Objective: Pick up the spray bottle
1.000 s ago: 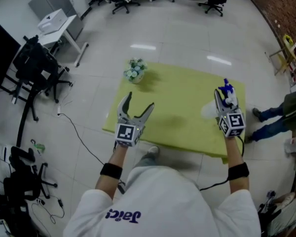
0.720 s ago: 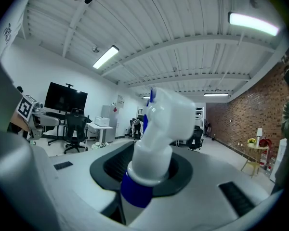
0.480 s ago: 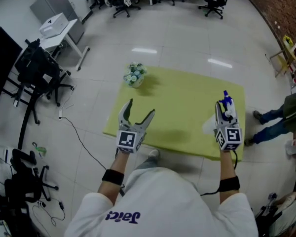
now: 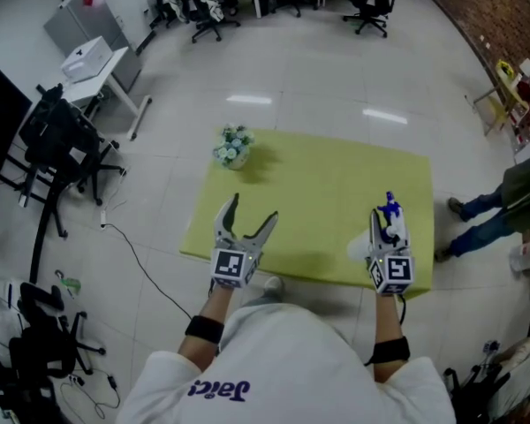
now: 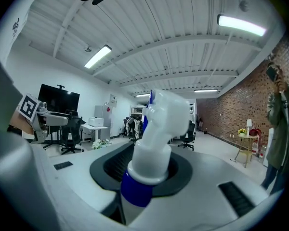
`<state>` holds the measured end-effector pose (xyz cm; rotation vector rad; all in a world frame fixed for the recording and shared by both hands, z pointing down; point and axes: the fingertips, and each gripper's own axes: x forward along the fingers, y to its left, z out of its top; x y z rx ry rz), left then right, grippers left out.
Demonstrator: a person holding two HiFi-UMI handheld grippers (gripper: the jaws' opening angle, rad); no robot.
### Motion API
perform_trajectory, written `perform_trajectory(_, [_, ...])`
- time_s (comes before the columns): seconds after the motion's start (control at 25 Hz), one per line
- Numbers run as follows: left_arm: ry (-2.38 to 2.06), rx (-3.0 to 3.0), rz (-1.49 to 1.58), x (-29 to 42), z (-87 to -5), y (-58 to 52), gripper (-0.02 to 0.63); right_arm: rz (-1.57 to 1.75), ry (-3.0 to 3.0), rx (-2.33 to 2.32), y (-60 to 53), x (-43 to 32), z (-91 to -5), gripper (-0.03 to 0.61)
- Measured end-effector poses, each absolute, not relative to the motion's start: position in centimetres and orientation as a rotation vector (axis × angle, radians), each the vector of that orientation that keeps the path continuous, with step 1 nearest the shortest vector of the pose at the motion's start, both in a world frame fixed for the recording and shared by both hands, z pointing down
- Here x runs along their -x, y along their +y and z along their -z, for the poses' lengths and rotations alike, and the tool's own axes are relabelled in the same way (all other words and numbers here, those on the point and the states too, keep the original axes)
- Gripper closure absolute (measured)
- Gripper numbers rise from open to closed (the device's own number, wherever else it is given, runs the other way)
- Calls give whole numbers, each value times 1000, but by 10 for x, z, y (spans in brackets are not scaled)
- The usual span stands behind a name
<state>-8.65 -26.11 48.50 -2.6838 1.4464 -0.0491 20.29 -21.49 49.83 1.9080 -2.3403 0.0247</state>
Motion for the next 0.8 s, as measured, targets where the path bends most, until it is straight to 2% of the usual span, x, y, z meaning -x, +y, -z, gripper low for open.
perform_trajectory(0.8, [1470, 2714, 45, 73, -503, -258, 184, 5, -2288, -2043, -179, -210, -507, 474])
